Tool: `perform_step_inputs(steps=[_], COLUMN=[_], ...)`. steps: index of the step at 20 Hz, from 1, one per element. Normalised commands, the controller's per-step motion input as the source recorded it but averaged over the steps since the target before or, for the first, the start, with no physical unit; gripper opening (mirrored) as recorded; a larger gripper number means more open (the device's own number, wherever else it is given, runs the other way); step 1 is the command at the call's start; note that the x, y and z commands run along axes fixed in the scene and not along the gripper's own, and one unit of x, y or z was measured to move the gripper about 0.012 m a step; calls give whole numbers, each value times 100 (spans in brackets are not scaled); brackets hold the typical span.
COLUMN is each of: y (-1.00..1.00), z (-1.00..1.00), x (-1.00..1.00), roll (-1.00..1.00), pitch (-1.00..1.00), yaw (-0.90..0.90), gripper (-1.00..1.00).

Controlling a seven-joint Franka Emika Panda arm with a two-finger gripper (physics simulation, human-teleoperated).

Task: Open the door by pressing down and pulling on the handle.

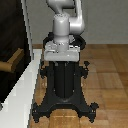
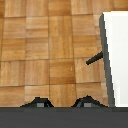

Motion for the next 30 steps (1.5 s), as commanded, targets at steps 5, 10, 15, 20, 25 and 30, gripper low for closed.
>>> perform_step_inputs(steps=[5,10,15,20,25,30], y=[0,0,0,0,0,-40], z=[0,20,80,80,60,0], x=[0,0,0,0,0,0], roll=[0,0,0,0,0,0], pitch=[0,0,0,0,0,0], yaw=[0,0,0,0,0,0], gripper=[100,100,100,100,100,100])
